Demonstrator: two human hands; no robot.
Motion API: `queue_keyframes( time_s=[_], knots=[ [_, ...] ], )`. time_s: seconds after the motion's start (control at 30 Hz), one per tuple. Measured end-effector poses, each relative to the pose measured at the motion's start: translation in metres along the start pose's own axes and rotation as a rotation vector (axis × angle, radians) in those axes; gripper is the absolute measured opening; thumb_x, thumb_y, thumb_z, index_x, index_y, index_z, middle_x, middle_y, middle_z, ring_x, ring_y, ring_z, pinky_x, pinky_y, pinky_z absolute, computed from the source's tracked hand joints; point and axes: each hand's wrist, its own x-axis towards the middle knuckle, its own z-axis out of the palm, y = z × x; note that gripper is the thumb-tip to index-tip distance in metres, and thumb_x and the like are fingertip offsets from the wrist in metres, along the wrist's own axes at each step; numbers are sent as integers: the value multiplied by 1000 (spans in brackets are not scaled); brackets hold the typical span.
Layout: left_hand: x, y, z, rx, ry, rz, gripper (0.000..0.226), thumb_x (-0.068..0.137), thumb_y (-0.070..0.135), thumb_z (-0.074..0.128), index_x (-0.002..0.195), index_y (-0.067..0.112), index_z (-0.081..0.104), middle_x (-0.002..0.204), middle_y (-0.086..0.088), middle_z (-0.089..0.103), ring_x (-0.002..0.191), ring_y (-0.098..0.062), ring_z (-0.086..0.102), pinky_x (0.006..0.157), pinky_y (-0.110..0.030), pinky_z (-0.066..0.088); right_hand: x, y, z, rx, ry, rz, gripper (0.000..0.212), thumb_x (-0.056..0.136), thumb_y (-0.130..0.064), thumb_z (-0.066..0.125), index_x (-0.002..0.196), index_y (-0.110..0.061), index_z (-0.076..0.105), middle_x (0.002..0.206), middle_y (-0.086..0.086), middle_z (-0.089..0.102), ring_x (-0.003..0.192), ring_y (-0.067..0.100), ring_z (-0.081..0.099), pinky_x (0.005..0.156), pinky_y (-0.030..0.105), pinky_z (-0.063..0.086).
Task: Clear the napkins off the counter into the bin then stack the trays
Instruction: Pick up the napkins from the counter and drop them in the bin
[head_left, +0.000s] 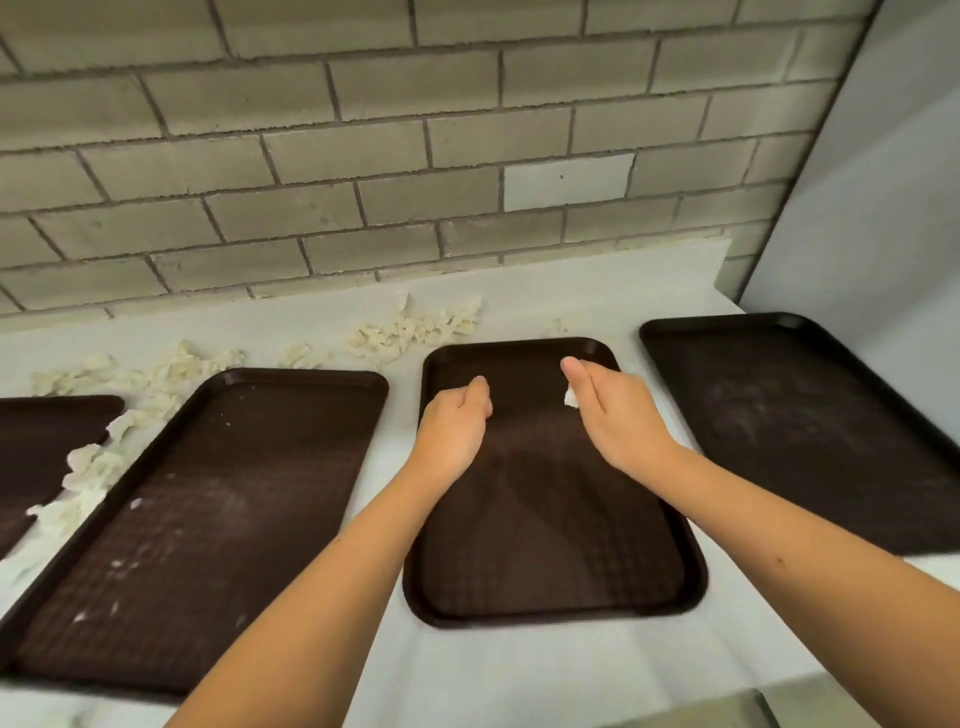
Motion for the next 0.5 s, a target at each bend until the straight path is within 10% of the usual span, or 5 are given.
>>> queue_keyframes(
  time_s=[0.13, 0.3, 0.5],
  knots=[
    [-48, 5, 33, -39, -94, 32, 46, 100, 47, 36, 68, 19, 53, 45, 11, 39, 44, -5, 36, 49, -27, 29, -55, 8, -24, -11, -9, 22, 48, 99, -50, 36, 63, -18, 39, 54, 0, 43, 53, 18, 47, 56, 37, 39],
    [-116, 4, 76, 24, -78, 18, 55, 101, 50, 33, 61, 18, 54, 48, 10, 44, 49, -9, 42, 57, -27, 36, -129, 25, -46, -21, -115, 48, 26, 104, -34, 32, 104, -19, 52, 58, -9, 48, 52, 9, 49, 54, 30, 37],
    [-189, -22, 123, 39, -45, -43, 41, 92, 37, 33, 56, 19, 33, 51, 7, 33, 54, -15, 28, 55, -33, 26, -216, 52, -61, -38, -71, 20, 46, 104, -34, 30, 63, -15, 40, 50, -2, 39, 53, 25, 44, 56, 33, 28]
  ],
)
